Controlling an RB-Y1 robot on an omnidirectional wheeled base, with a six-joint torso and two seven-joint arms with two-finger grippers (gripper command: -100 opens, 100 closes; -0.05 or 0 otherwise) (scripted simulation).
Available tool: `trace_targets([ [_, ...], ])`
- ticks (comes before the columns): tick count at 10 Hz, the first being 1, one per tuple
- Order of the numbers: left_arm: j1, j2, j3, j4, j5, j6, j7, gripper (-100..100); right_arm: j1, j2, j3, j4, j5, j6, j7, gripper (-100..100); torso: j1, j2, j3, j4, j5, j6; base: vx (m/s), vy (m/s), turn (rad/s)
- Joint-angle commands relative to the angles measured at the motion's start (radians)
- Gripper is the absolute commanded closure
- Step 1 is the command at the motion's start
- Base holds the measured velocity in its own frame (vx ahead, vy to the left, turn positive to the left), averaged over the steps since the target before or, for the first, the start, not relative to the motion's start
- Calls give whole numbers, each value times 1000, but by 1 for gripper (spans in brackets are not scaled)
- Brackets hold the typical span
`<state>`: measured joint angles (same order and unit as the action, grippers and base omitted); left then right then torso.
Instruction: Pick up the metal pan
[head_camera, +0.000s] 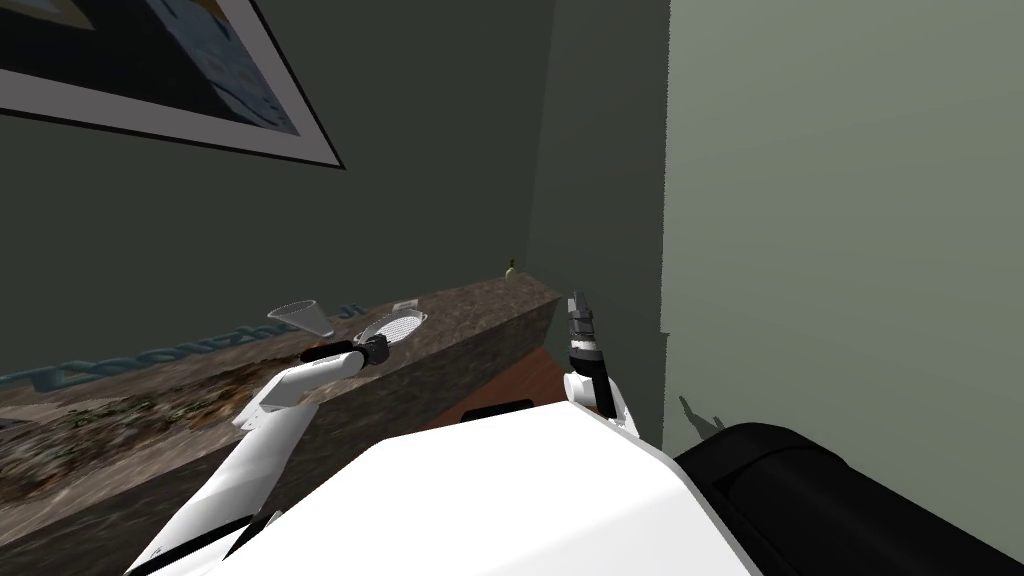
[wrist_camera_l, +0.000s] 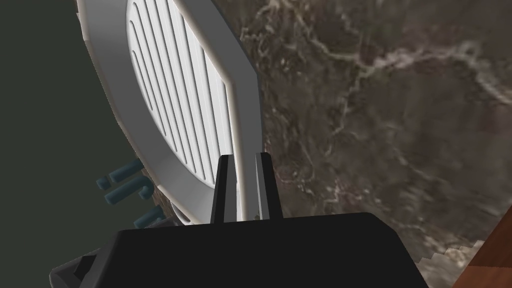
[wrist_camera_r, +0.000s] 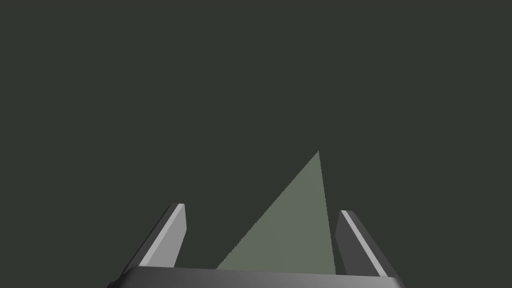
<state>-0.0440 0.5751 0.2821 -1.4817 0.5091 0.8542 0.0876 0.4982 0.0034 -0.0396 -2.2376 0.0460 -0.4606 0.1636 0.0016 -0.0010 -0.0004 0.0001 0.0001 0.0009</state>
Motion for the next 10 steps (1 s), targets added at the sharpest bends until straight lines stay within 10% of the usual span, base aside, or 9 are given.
trace_targets([
  [1, 0, 0, 0, 0, 0, 0, 0, 0, 0, 0, 0, 0, 0, 0, 0, 0, 0, 0, 0, 0, 0, 0, 0, 0, 0],
  [2, 9, -15, -16, -34, -20, 18, 11, 100, 0, 0, 0, 0, 0, 0, 0, 0, 0, 0, 0, 0, 0, 0, 26, 22, 142],
  [10, 71, -123, -159, -269, -137, 124, 59, 100, 0, 0, 0, 0, 0, 0, 0, 0, 1, -2, 0, 1, -1, -1, 69, 49, 204],
])
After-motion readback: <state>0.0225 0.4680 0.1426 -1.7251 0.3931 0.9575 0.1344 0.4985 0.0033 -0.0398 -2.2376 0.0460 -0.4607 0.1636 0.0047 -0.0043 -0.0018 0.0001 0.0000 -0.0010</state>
